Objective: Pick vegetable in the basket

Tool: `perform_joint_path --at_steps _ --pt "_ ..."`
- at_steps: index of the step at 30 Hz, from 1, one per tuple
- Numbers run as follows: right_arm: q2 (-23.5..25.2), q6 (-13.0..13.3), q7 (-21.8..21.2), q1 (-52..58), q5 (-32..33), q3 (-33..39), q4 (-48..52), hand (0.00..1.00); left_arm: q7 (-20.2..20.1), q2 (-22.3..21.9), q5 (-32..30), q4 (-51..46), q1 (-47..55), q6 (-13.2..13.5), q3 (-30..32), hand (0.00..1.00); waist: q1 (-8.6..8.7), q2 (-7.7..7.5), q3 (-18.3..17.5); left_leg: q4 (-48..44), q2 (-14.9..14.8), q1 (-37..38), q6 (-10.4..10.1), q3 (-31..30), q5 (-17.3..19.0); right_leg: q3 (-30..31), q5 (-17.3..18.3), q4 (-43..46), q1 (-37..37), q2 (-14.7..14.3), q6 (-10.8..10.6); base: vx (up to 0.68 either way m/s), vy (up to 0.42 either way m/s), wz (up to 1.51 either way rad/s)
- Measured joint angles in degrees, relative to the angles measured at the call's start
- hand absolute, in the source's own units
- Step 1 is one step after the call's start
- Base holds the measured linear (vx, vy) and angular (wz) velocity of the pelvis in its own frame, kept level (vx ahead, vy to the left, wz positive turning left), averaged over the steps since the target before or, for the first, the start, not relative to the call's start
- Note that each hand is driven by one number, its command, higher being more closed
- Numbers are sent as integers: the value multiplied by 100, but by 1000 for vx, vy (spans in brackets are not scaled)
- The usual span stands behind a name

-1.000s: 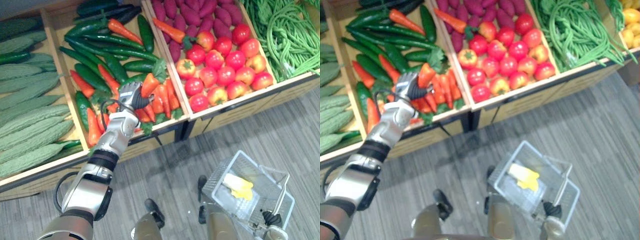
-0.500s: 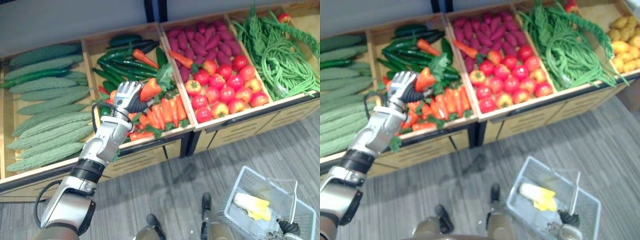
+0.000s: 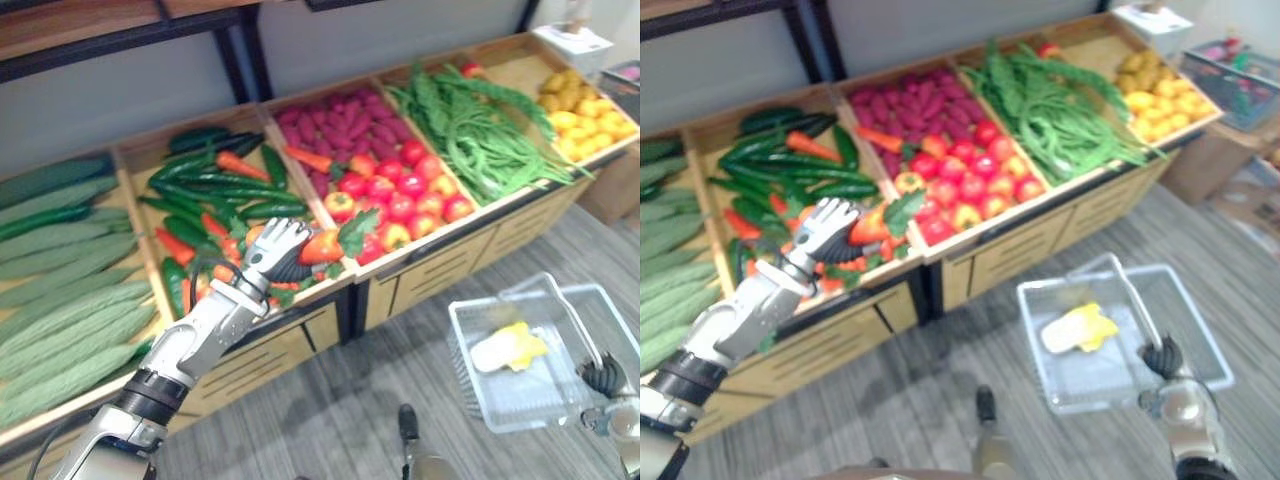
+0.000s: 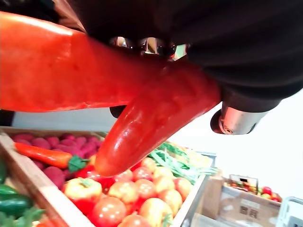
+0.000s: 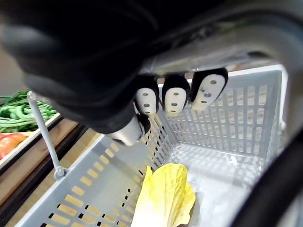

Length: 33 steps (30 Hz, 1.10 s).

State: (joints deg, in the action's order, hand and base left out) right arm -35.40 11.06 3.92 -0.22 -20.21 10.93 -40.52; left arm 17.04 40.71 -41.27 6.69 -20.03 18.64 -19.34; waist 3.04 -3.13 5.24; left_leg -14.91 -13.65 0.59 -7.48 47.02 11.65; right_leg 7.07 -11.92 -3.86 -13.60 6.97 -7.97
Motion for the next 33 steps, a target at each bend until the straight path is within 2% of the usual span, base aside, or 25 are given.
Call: perform_joint_path --at_steps 4,6,10,14,18,23,28,33 --pt "-371 156 -292 4 -10 -632 531 100 -142 5 37 -316 22 136 -71 100 22 4 -47 -310 -211 204 -78 409 251 309 -57 22 19 -173 -16 7 -10 -50" --pt "-622 175 -472 62 -19 -1097 890 100 -199 5 52 -558 6 234 -322 100 17 11 -54 -388 -293 360 -116 602 347 444 -57 52 65 -254 -15 10 -2 -40" --pt "-842 279 -691 161 -15 -1447 1449 100 -320 2 207 -778 -123 396 -834 100 21 21 -90 -530 -381 472 -146 813 408 524 -58 56 95 -331 -15 1 4 -23" --pt "-1323 474 -856 76 65 -1971 2318 100 -418 -24 308 -1107 -326 509 -1335 100 -5 128 -171 -524 -414 686 -236 1223 463 785 -58 76 92 -454 -14 -26 0 -37" --pt "-1749 705 -1108 -136 521 -2569 3017 100 -543 -213 511 -1293 -345 654 -1694 100 24 279 -309 -540 -482 900 -328 1595 515 1057 -56 85 58 -631 -11 -8 -20 -42" --pt "-2079 803 -1320 -493 784 -3008 3462 100 -830 -227 736 -1482 -400 748 -1985 100 147 318 -418 -543 -523 1015 -403 1907 509 1292 -77 103 -51 -803 14 11 -20 -35" --pt "-2453 809 -1367 -777 944 -3406 3756 100 -975 -230 773 -1663 -523 835 -2319 100 166 329 -440 -520 -510 1161 -435 2179 509 1513 -94 120 -113 -919 34 4 -9 -24" --pt "-2500 807 -1373 -1007 951 -3507 3953 100 -1131 -241 965 -1768 -522 878 -2659 100 251 369 -467 -485 -484 1176 -458 2234 497 1560 -94 121 -112 -936 34 -20 -24 -7"
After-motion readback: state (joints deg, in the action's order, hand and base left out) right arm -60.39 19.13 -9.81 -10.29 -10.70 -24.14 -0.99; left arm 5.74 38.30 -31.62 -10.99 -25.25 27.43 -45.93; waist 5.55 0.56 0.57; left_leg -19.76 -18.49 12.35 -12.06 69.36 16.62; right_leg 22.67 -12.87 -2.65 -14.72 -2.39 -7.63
